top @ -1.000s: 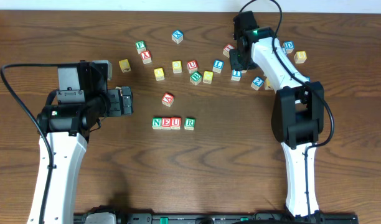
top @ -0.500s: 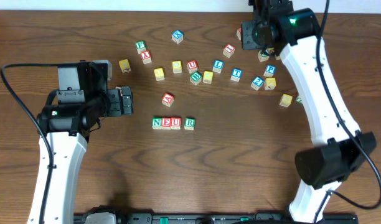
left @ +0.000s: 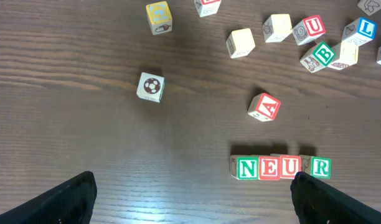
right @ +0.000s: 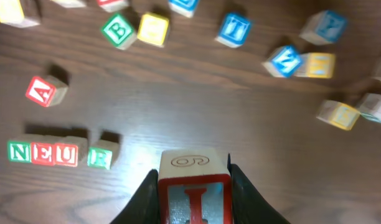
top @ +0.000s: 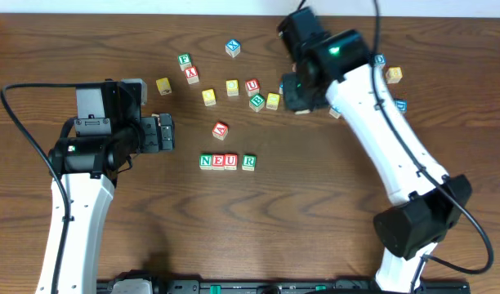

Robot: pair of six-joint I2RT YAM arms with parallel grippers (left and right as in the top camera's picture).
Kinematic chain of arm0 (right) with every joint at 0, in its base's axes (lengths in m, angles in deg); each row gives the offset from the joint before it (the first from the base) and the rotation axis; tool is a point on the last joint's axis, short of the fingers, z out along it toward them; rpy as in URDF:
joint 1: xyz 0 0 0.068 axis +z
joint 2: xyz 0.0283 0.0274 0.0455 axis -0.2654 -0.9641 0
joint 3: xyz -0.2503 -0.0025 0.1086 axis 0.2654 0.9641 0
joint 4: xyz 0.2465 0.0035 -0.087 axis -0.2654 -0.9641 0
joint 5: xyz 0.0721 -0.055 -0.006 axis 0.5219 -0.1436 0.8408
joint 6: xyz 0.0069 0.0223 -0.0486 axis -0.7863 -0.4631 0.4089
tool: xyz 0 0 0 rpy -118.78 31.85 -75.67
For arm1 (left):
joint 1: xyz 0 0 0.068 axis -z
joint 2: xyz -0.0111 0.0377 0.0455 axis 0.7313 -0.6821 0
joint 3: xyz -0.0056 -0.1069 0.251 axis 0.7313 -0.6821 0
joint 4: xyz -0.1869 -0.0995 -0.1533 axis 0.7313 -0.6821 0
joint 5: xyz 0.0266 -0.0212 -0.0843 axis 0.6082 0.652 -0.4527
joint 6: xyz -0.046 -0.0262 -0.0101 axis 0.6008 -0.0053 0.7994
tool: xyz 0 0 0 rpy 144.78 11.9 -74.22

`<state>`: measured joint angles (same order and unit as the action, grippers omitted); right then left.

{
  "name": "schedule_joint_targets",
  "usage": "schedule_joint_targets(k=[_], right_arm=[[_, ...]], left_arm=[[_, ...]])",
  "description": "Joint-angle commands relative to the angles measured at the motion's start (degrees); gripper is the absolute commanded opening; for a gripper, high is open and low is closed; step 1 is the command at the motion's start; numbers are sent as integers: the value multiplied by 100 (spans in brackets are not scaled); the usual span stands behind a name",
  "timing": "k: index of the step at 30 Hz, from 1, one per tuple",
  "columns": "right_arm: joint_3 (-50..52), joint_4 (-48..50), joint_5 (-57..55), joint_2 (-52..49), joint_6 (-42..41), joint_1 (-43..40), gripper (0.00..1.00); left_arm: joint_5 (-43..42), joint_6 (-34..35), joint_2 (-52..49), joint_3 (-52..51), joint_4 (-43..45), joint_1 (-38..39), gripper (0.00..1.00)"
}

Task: Spell out NEURIPS
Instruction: 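Carry the I block down to the right of the R block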

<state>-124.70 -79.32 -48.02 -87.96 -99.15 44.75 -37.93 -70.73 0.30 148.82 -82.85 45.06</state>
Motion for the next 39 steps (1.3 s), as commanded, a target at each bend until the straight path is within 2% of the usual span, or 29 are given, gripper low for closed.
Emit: schedule_joint_targets(k=[1, 8, 14, 19, 31, 39], right_arm=[[855, 533, -26, -26, -354, 382, 1], [2184, 1674, 39, -26, -981, 1019, 1], [2754, 2149, 4, -26, -1523, 1368, 1], [3071, 2295, -33, -26, -1821, 1484, 1], [3202, 2341, -118, -26, -1867, 1495, 1], [3646, 2889, -177, -26, -1908, 1506, 1]], left_arm=[[37, -59, 13, 131, -4, -26, 98], [37, -59, 13, 131, -4, -26, 98], [37, -59, 13, 129, -4, -26, 98], [37, -59, 13, 131, -4, -26, 98], [37, -59, 13, 131, -4, -26, 98], [37, -59, 13, 129, -4, -26, 97]])
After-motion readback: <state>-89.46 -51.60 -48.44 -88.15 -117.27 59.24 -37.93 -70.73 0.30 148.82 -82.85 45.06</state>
